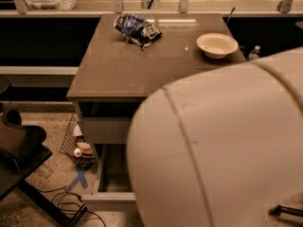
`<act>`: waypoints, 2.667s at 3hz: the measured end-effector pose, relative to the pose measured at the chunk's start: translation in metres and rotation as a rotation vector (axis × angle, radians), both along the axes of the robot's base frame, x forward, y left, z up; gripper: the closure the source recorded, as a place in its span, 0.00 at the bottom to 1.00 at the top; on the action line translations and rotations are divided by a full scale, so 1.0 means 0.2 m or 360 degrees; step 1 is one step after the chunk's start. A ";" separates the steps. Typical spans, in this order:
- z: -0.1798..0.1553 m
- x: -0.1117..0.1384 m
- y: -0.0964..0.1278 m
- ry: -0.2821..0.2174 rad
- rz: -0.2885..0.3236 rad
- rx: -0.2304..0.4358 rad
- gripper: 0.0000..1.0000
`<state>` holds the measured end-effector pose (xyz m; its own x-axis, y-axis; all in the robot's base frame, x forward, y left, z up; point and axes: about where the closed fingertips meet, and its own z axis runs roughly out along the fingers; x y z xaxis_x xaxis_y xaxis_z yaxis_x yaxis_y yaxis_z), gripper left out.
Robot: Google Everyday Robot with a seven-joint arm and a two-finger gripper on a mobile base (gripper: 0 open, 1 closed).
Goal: Open middle drawer
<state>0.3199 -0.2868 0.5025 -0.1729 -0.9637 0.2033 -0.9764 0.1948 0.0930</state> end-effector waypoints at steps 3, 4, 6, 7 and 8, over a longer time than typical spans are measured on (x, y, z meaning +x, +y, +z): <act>-0.28 0.59 -0.06 -0.0286 0.0126 0.0354 1.00; -0.33 0.73 -0.02 -0.0326 0.0194 0.0455 1.00; -0.40 0.94 0.21 -0.0356 0.0370 0.0658 1.00; -0.40 0.94 0.22 -0.0352 0.0370 0.0662 1.00; -0.43 0.89 0.22 -0.0326 0.0342 0.0659 1.00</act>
Offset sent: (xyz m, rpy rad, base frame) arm 0.1267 -0.0223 -0.0384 0.1715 -0.2172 0.0708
